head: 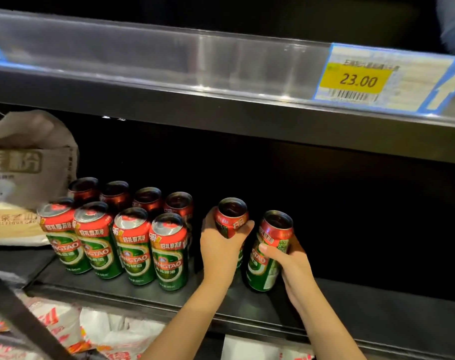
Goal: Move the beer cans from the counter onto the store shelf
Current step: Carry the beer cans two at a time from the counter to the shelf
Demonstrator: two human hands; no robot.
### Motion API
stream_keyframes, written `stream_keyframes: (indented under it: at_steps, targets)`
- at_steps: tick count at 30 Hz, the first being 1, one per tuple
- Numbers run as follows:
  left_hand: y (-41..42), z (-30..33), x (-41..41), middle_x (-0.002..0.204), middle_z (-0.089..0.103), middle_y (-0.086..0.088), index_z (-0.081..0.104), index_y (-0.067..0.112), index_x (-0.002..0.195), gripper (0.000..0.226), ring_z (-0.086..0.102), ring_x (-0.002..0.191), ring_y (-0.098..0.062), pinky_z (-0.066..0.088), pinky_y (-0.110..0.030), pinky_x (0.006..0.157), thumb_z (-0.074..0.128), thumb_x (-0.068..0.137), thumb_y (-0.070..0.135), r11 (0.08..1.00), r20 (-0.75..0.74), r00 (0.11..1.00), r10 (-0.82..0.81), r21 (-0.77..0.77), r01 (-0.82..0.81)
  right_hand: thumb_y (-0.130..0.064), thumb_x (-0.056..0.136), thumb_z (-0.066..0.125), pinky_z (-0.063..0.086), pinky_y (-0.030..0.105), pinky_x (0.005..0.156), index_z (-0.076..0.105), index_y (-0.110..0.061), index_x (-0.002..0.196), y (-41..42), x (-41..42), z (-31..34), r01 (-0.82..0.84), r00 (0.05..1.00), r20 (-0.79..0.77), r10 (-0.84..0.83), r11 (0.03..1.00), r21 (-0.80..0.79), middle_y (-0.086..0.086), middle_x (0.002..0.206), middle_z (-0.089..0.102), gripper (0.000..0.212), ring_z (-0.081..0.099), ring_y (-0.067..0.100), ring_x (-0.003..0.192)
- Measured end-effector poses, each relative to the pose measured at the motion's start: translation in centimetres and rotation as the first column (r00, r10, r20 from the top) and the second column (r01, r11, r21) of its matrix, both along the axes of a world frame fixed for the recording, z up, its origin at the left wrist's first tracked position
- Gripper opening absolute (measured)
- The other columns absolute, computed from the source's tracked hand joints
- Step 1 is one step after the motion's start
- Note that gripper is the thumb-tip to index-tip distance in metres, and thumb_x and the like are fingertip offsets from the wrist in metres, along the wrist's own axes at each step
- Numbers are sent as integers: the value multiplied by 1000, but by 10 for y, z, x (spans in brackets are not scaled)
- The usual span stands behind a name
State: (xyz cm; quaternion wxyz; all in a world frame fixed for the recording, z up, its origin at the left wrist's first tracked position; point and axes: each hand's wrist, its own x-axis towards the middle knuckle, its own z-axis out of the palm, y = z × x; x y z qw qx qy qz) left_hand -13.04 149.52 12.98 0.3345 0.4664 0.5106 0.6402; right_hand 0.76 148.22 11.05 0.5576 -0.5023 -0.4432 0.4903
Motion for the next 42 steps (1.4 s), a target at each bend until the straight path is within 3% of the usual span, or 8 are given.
stream_keyframes:
  at_steps: [5, 14, 20, 30, 33, 37, 39, 42]
  targets:
    - [13, -10, -4, 105, 61, 14, 50, 29, 115, 60, 57, 97, 6, 42, -4, 79, 83, 66, 21, 999, -22, 999, 26, 27, -26, -40, 38, 84, 52, 42, 92, 57, -23, 123, 17, -2, -5, -34, 999, 16, 34, 999, -14, 2, 111, 70, 91, 66, 20, 104]
    - [26, -27, -11, 107, 63, 9, 52, 22, 117, 60, 59, 101, -1, 42, -4, 80, 83, 65, 26, 996, -56, 995, 84, 30, -82, -37, 44, 86, 48, 47, 99, 58, -24, 122, 38, -3, -6, -148, 984, 102, 146, 989, 18, 0, 115, 69, 84, 64, 18, 109]
    - [27, -28, -13, 103, 62, 16, 50, 40, 106, 55, 57, 95, 12, 40, -1, 77, 82, 68, 18, 997, -18, 997, 78, 30, -77, -37, 49, 85, 47, 50, 100, 53, -20, 128, 48, -5, -9, -188, 973, 148, 179, 981, 51, 3, 120, 65, 86, 61, 21, 114]
    - [29, -37, -12, 101, 59, 21, 47, 28, 114, 55, 57, 93, 11, 41, -1, 78, 80, 70, 21, 996, -29, 996, 87, -17, -88, -39, 53, 83, 53, 33, 92, 49, -22, 129, 54, -2, -22, -229, 955, 209, 209, 970, 76, -2, 122, 65, 85, 60, 16, 115]
    - [26, -45, -11, 99, 60, 15, 48, 21, 115, 55, 57, 90, 6, 46, -10, 80, 80, 70, 24, 993, -79, 993, 86, -77, -92, -45, 45, 84, 50, 37, 98, 46, -23, 132, 50, -7, -31, -162, 973, 173, 150, 985, 56, 0, 126, 61, 98, 58, 17, 118]
    - [10, -78, -3, 110, 54, -11, 45, 1, 116, 68, 53, 106, -28, 46, -47, 93, 76, 70, 41, 944, -198, 971, 136, -271, -188, -22, 54, 90, 50, 12, 81, 40, -24, 130, 37, -22, -53, -19, 977, 211, 2, 997, 77, -1, 123, 58, 91, 58, 1, 110]
    - [2, -89, 0, 129, 44, -15, 35, 0, 133, 82, 41, 123, -31, 37, -46, 104, 75, 73, 39, 931, -251, 957, 143, -295, -217, -9, 59, 89, 47, 5, 77, 40, -21, 129, 33, -29, -63, 67, 971, 221, -91, 991, 113, -5, 120, 57, 86, 57, -10, 104]
    - [2, -95, 0, 126, 44, -14, 36, -1, 131, 82, 42, 120, -29, 39, -43, 102, 76, 72, 40, 937, -320, 932, 173, -237, -255, -4, 62, 87, 44, 2, 73, 41, -18, 125, 29, -35, -70, 165, 959, 210, -193, 976, 141, -12, 112, 57, 79, 56, -17, 96]
